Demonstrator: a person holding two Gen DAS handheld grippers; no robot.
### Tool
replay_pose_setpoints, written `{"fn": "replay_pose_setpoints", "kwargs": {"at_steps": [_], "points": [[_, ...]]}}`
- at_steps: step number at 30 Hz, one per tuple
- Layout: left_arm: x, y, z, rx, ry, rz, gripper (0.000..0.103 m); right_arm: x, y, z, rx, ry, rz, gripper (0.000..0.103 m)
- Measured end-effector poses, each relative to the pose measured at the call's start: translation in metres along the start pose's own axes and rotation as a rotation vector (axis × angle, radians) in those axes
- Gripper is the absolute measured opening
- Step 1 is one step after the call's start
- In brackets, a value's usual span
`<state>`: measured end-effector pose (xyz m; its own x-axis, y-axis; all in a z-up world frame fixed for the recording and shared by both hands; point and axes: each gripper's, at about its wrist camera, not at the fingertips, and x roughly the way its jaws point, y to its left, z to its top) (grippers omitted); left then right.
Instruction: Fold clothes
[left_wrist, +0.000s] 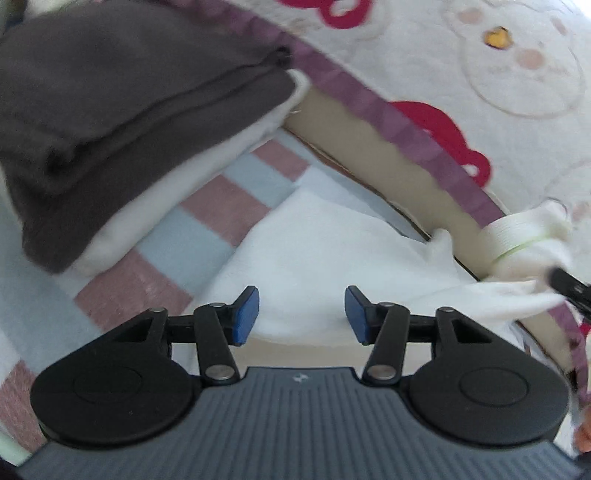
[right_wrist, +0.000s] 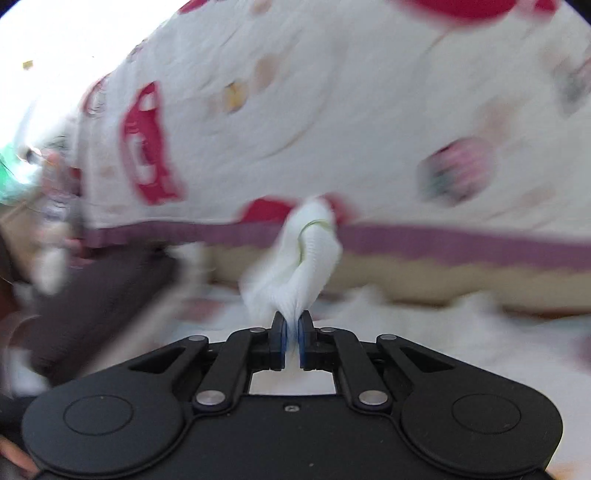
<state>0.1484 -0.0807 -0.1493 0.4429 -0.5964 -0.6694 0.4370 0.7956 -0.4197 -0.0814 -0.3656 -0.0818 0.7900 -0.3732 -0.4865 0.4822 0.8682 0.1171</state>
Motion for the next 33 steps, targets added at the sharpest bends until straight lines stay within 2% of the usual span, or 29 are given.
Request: {"fn": "replay_pose_setpoints", "kwargs": {"at_steps": [1, 2, 3, 4, 5, 6, 7, 12, 15, 16, 18, 21, 22, 25, 26, 27, 30, 31, 33], "points": [[0.0, -0.004, -0.003, 0.028, 0.012, 0.0, 0.054, -0.006, -0.007, -0.007, -0.06, 0.01, -0.084, 0.015], [0.002, -0.008, -0.005, 0.056, 0.029, 0.008, 0.054, -0.009, -0.017, -0.016, -0.085, 0.031, -0.15, 0.021], [0.005, -0.012, -0.007, 0.085, 0.048, 0.019, 0.054, -0.012, -0.027, -0.023, -0.076, 0.052, -0.192, 0.027], [0.007, -0.015, -0.008, 0.11, 0.062, 0.029, 0.054, -0.013, -0.04, -0.03, -0.027, 0.075, -0.208, 0.027], [0.008, -0.017, -0.009, 0.128, 0.069, 0.04, 0.054, -0.015, -0.056, -0.037, 0.073, 0.096, -0.193, 0.029], [0.008, -0.018, -0.009, 0.142, 0.076, 0.055, 0.054, -0.016, -0.069, -0.043, 0.163, 0.108, -0.182, 0.037], [0.009, -0.018, -0.008, 0.147, 0.086, 0.068, 0.055, -0.017, -0.078, -0.048, 0.229, 0.117, -0.181, 0.04], [0.017, -0.001, -0.006, 0.104, 0.144, 0.142, 0.056, -0.007, -0.094, -0.057, 0.347, 0.171, -0.194, 0.042], [0.023, 0.006, -0.005, 0.094, 0.145, 0.165, 0.056, 0.004, -0.104, -0.05, 0.481, 0.21, -0.167, 0.05], [0.025, 0.007, -0.005, 0.095, 0.149, 0.166, 0.056, 0.006, -0.108, -0.048, 0.548, 0.231, -0.175, 0.052], [0.032, 0.008, -0.007, 0.089, 0.149, 0.174, 0.056, 0.011, -0.122, -0.045, 0.769, 0.268, -0.174, 0.067], [0.033, 0.003, -0.007, 0.108, 0.096, 0.178, 0.056, 0.03, -0.136, -0.042, 0.936, 0.3, -0.107, 0.067], [0.031, -0.001, -0.006, 0.127, 0.064, 0.167, 0.056, 0.038, -0.138, -0.038, 0.926, 0.305, -0.11, 0.067], [0.026, -0.012, -0.007, 0.177, -0.003, 0.106, 0.055, 0.07, -0.131, -0.024, 0.714, 0.337, -0.2, 0.068], [0.026, -0.015, -0.008, 0.196, -0.008, 0.085, 0.054, 0.078, -0.13, -0.023, 0.685, 0.345, -0.215, 0.068], [0.027, -0.019, -0.01, 0.216, -0.002, 0.069, 0.053, 0.084, -0.129, -0.025, 0.697, 0.35, -0.216, 0.068], [0.036, -0.026, -0.019, 0.258, 0.053, 0.053, 0.05, 0.093, -0.127, -0.04, 0.837, 0.364, -0.148, 0.068], [0.039, -0.026, -0.021, 0.261, 0.07, 0.051, 0.05, 0.098, -0.123, -0.043, 0.817, 0.371, -0.162, 0.067], [0.046, -0.028, -0.026, 0.278, 0.091, 0.057, 0.05, 0.106, -0.116, -0.046, 0.738, 0.37, -0.246, 0.068]]}}
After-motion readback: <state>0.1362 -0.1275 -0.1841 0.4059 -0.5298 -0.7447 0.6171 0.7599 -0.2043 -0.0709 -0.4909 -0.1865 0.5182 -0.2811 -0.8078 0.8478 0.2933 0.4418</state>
